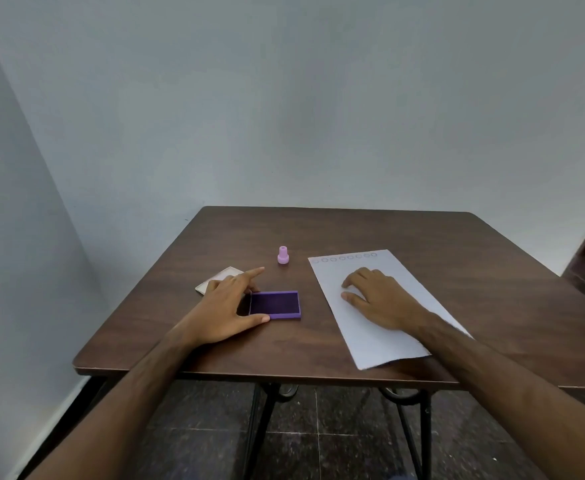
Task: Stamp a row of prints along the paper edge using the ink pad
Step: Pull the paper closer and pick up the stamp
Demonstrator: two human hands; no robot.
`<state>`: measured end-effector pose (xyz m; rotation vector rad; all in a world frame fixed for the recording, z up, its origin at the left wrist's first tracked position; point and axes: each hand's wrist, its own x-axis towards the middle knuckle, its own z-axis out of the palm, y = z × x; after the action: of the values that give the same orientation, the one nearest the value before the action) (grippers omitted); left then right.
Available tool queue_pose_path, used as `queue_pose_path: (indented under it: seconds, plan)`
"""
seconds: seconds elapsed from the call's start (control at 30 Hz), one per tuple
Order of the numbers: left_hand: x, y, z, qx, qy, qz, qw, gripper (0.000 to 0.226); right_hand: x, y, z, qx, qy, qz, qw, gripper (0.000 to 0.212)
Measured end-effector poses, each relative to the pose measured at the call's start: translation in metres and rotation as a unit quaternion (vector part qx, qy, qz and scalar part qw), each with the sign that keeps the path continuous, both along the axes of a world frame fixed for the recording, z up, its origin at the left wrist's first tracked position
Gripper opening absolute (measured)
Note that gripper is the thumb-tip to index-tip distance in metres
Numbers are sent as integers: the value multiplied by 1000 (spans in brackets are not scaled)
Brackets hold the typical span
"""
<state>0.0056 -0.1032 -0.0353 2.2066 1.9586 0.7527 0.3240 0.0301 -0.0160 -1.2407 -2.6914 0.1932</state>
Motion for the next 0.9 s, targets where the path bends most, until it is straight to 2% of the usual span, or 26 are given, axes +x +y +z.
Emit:
queue_pose_path:
  seconds: [0.1, 0.2, 0.27, 0.37, 0.43, 0.63, 0.73, 0.9]
  plan:
    - [-1, 7, -1, 15, 19, 17, 1000, 92, 10, -1, 4, 31, 0, 9, 999, 25]
    - [-1, 17, -3, 19, 29, 33, 999, 94, 13, 1, 5, 28, 61, 14, 998, 20]
    - [-1, 22, -4, 24, 35, 42, 998, 94, 7, 3, 5, 16, 83, 1, 996, 32]
    - [-2, 26, -6, 28, 40, 52, 997, 93, -6, 4, -3, -21, -12, 0, 1000, 63]
    - [-3, 26, -9, 36, 41, 53, 997, 93, -9, 1, -12, -46, -52, 6, 998, 68]
    - [-1, 25, -10, 48, 47, 49, 997, 88, 10, -25, -12, -26, -55, 35, 998, 64]
    - [0, 24, -10, 54, 49, 44, 996, 87, 11, -27, 2, -17, -50, 41, 998, 52]
    - [2, 21, -6, 51, 49, 48, 996, 87, -44, 0, 29, 27, 64, 35, 997, 32]
